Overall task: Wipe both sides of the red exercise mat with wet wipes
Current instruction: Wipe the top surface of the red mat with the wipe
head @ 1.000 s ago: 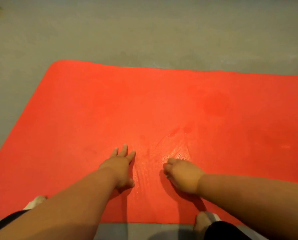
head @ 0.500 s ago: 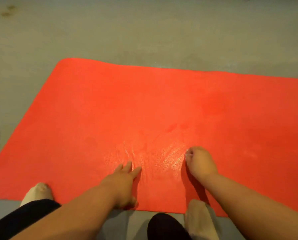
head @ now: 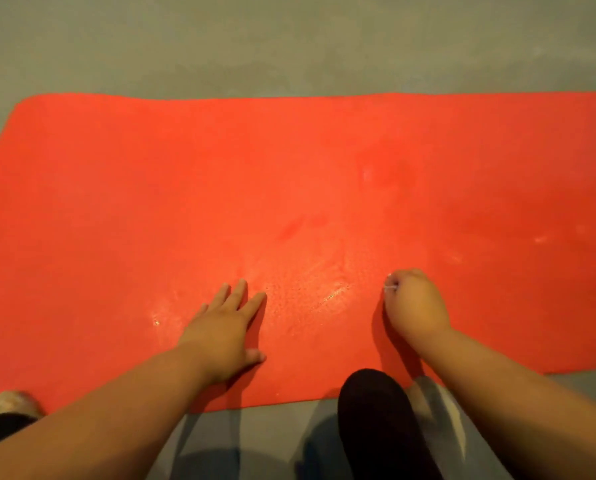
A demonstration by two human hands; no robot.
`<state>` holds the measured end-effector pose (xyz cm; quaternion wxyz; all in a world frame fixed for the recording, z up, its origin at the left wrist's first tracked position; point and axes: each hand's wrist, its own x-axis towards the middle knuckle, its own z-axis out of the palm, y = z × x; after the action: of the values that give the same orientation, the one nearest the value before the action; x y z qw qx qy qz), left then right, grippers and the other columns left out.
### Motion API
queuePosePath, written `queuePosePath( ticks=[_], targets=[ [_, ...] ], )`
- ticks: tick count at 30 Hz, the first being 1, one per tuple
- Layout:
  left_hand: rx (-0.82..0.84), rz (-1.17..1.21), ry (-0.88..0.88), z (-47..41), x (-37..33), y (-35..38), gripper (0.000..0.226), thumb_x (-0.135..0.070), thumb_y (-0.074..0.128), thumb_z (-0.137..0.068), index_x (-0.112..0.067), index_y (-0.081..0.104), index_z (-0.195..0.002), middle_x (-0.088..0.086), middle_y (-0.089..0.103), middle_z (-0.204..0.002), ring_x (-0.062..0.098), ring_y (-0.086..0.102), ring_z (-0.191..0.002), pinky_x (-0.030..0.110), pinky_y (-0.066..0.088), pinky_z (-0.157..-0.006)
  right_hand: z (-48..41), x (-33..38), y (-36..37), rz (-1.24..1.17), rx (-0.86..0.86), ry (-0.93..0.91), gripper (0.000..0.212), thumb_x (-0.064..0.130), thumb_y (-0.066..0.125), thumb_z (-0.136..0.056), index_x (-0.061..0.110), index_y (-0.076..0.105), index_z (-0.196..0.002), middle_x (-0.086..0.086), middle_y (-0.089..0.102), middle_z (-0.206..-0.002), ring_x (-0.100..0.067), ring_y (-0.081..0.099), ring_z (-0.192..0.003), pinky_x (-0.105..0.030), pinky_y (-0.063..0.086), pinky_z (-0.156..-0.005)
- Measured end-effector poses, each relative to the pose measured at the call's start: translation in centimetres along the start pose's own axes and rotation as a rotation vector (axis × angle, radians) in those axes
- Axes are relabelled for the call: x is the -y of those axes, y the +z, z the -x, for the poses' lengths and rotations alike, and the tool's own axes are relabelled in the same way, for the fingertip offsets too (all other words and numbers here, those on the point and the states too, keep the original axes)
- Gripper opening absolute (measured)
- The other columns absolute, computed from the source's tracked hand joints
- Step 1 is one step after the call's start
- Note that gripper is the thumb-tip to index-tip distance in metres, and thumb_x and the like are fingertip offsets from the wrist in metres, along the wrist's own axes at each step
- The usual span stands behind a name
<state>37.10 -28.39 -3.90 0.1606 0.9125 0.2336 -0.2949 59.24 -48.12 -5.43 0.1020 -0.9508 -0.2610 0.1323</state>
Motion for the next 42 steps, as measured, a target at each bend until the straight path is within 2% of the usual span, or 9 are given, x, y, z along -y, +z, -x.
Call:
queuePosePath(
  ticks=[6,11,14,20,27,31,34,39,42],
  targets=[
    [0.035,-0.072,-0.084,-0.7,-3.0,0.3,0.112,-0.066,0.062,-0.076,-0.027,-0.011,-0.152,0.016,-0.023,-0.156,0.041,-0.013,-0.144,0.059,0.017,-0.114,8.6,4.3,2.5,-0.133,0.418,-0.528,0.021,0.017,0.047,-0.092,0.012,0.064,-0.103,-0.008,0.057,-0.106,-0.027,0.055,-0.099,-0.035,0.044,-0.085],
    [-0.052,-0.012,-0.063,-1.0,-3.2,0.2,0.108,-0.068,0.063,-0.074,-0.021,0.007,-0.153,0.007,-0.012,-0.16,0.036,-0.002,-0.146,0.054,0.023,-0.114,3.6,-6.7,-1.5,-0.027,0.03,0.018,0.017,0.016,0.053,-0.092,0.007,0.067,-0.092,-0.015,0.06,-0.098,-0.034,0.058,-0.094,-0.034,0.04,-0.073],
    [-0.218,0.113,0.014,-0.9,-4.0,0.8,0.101,-0.062,0.067,-0.074,-0.018,0.021,-0.152,-0.001,0.0,-0.161,0.023,0.001,-0.148,0.053,0.019,-0.115,3.4,-8.4,-2.0,-0.029,-0.005,0.237,0.016,0.006,0.052,-0.086,0.003,0.064,-0.097,-0.018,0.06,-0.105,-0.035,0.057,-0.097,-0.033,0.041,-0.076],
    [-0.112,0.03,0.172,-1.3,-9.3,1.3,0.1,-0.06,0.062,-0.081,-0.02,0.006,-0.154,0.001,-0.01,-0.16,0.019,-0.006,-0.148,0.032,0.007,-0.118,9.0,0.4,1.5,-0.091,0.284,-0.35,0.024,0.006,0.048,-0.087,0.01,0.065,-0.104,-0.009,0.056,-0.108,-0.028,0.054,-0.101,-0.033,0.043,-0.08],
    [0.113,-0.256,0.136,-3.5,-11.5,0.0,0.118,-0.06,0.069,-0.075,-0.016,-0.009,-0.152,0.01,-0.017,-0.159,0.034,-0.002,-0.147,0.045,0.032,-0.112,7.2,-10.3,-2.6,-0.038,0.009,0.224,0.014,0.012,0.053,-0.09,0.007,0.066,-0.092,-0.012,0.058,-0.102,-0.032,0.058,-0.093,-0.033,0.042,-0.078],
    [0.141,-0.285,0.178,-3.5,-10.6,-0.9,0.113,-0.048,0.072,-0.078,-0.023,-0.009,-0.152,0.004,-0.019,-0.159,0.028,-0.001,-0.148,0.041,0.033,-0.111,8.4,-4.6,0.0,-0.08,0.375,-0.169,0.025,0.01,0.048,-0.091,0.007,0.064,-0.11,-0.008,0.056,-0.109,-0.03,0.057,-0.106,-0.03,0.045,-0.088],
    [0.143,-0.29,0.202,-3.6,-9.6,-1.1,0.114,-0.041,0.074,-0.078,-0.027,-0.012,-0.152,0.0,-0.021,-0.158,0.023,0.0,-0.148,0.04,0.032,-0.112,9.5,-1.4,1.3,-0.071,0.433,-0.429,0.026,0.007,0.047,-0.091,0.005,0.061,-0.113,-0.01,0.052,-0.109,-0.031,0.052,-0.104,-0.034,0.043,-0.081],
    [0.142,-0.279,0.179,-3.8,-9.6,-0.9,0.115,-0.035,0.076,-0.078,-0.03,-0.011,-0.152,-0.003,-0.023,-0.158,0.022,-0.002,-0.148,0.041,0.032,-0.112,9.4,-6.7,-0.4,0.046,0.231,-0.212,0.018,0.014,0.047,-0.092,0.011,0.06,-0.102,-0.007,0.05,-0.107,-0.028,0.054,-0.095,-0.032,0.041,-0.076],
    [0.138,-0.27,0.177,-3.7,-9.6,-1.0,0.115,-0.036,0.077,-0.077,-0.031,-0.01,-0.152,-0.004,-0.022,-0.158,0.021,-0.002,-0.148,0.04,0.032,-0.112,9.0,-6.3,-0.4,0.122,0.317,-0.256,0.022,0.013,0.047,-0.091,0.008,0.061,-0.108,-0.01,0.051,-0.11,-0.03,0.057,-0.099,-0.034,0.045,-0.082]
  ],
)
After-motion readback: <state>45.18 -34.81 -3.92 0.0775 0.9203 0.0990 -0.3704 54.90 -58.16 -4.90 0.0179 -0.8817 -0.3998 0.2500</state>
